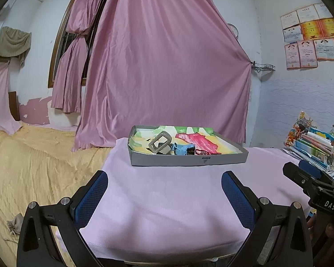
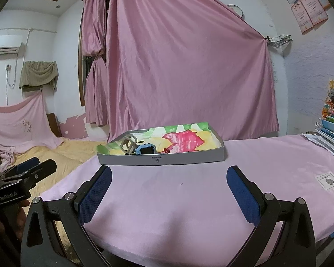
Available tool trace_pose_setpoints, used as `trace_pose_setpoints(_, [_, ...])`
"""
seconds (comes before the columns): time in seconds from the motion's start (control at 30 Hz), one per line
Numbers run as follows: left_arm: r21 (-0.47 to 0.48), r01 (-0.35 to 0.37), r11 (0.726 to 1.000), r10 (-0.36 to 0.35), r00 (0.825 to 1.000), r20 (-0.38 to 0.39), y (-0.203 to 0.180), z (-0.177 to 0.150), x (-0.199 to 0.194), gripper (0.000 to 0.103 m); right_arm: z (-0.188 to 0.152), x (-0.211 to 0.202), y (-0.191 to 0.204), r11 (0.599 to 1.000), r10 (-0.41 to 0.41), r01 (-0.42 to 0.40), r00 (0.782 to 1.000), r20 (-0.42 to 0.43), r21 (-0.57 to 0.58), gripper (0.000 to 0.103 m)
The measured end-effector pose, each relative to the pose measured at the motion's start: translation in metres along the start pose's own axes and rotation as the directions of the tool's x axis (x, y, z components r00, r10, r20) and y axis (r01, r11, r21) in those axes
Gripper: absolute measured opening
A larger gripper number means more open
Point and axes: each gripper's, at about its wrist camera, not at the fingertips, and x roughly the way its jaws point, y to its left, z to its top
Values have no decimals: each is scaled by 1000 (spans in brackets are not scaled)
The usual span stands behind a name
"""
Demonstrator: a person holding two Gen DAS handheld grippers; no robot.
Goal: Organize jewelry
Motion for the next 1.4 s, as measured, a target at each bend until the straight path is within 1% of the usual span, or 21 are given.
trace_pose_setpoints(0.33, [-4, 5, 1000, -5, 1000, -11, 1, -3, 0, 102, -2, 2, 1, 1000, 0, -1, 1000, -24, -7, 101])
trace_pose_setpoints(1.4, [0, -5, 1000, 5, 1000, -14, 4, -4, 5, 102, -1, 4, 4, 1000, -2, 2, 999, -33, -4, 101])
